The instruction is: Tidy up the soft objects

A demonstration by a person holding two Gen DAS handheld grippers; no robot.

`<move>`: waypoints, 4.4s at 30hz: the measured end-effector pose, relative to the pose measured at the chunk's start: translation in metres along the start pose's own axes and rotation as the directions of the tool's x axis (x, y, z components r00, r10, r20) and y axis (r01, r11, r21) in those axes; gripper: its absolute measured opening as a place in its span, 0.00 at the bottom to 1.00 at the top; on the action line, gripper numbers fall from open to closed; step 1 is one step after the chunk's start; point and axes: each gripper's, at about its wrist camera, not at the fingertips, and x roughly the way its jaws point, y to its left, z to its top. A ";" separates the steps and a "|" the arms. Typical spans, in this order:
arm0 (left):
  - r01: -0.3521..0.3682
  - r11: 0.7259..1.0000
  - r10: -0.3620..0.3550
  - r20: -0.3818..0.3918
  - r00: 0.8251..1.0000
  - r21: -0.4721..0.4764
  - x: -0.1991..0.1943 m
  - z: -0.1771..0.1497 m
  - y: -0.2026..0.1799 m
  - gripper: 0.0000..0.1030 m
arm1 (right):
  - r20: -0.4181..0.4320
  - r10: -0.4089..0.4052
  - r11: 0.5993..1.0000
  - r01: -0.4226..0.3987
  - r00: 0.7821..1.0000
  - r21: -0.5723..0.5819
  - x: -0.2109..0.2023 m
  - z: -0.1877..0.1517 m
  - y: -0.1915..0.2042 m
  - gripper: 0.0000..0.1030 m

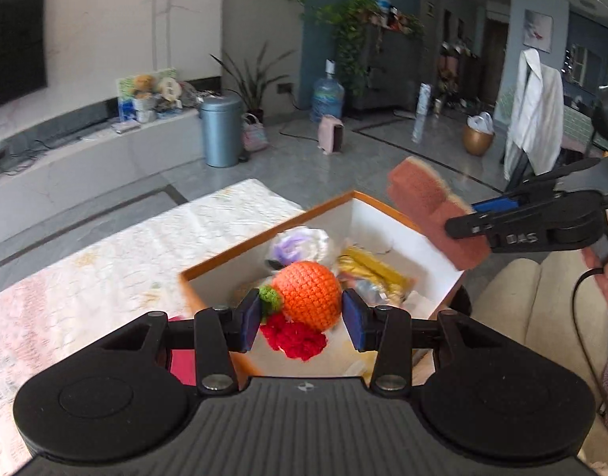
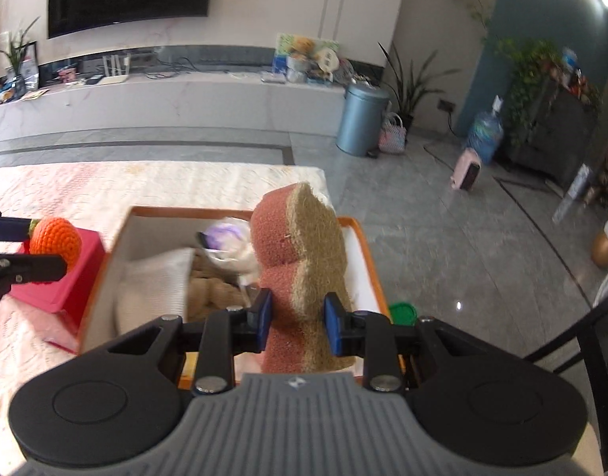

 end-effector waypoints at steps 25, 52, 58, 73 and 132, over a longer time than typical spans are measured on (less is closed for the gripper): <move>0.053 0.998 -0.057 -0.213 0.976 -0.025 0.126 -0.007 -0.032 0.48 | -0.181 0.038 0.999 -0.042 0.983 -0.022 0.131 0.008 -0.038 0.38; -0.054 0.998 0.054 0.016 0.998 -0.013 0.017 0.002 -0.028 0.67 | -0.058 0.041 0.994 -0.046 0.997 -0.094 0.032 0.011 0.006 0.73; -0.134 0.991 0.135 0.140 0.981 -0.017 -0.032 0.000 -0.022 0.67 | 0.014 0.086 0.992 -0.084 0.996 -0.099 -0.016 0.006 0.036 0.82; -0.295 0.955 0.279 0.232 0.932 0.036 -0.079 -0.059 -0.025 0.67 | 0.201 0.038 0.997 -0.051 0.979 0.059 -0.072 -0.071 0.108 0.86; -0.435 0.881 0.452 0.058 0.890 -0.187 -0.088 -0.143 0.004 0.87 | 0.226 -0.036 0.948 -0.038 0.973 0.315 -0.029 -0.148 0.118 0.93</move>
